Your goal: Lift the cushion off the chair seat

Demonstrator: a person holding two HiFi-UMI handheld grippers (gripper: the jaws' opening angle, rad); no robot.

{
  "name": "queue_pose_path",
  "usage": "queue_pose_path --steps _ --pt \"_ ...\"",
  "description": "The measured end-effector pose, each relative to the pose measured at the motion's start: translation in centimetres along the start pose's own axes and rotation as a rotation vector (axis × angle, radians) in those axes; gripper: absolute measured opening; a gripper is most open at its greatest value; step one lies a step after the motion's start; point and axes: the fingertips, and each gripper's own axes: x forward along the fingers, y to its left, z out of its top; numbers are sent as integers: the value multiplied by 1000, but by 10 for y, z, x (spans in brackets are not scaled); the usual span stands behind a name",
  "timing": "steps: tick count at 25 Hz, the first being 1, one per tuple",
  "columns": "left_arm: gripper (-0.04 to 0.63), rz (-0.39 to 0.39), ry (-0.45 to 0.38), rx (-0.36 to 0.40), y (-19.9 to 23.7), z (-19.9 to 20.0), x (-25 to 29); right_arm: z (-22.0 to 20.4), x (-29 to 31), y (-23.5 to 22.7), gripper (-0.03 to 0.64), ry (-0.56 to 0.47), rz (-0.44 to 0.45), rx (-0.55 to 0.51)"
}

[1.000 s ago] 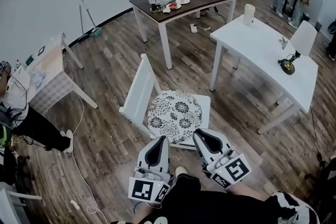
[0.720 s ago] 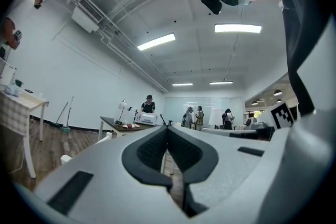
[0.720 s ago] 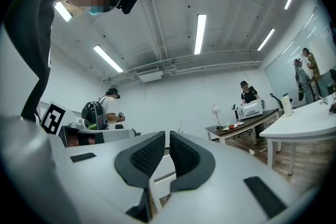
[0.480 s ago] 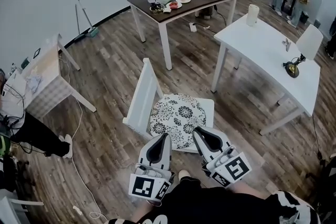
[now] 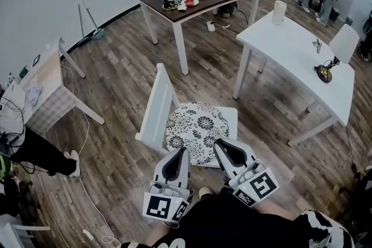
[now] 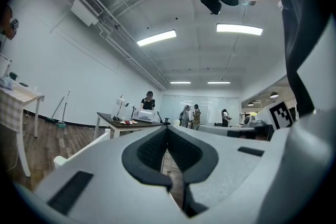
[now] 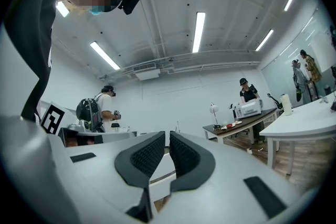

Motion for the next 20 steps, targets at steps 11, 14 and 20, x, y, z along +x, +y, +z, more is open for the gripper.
queue_pose_path --steps 11,14,20 --pt "0 35 43 -11 13 -20 4 -25 10 -15 40 67 5 20" --pt "0 39 63 -20 17 -31 8 -39 15 -25 40 100 0 14" --pt "0 49 105 -33 21 -55 12 -74 27 -42 40 165 7 14"
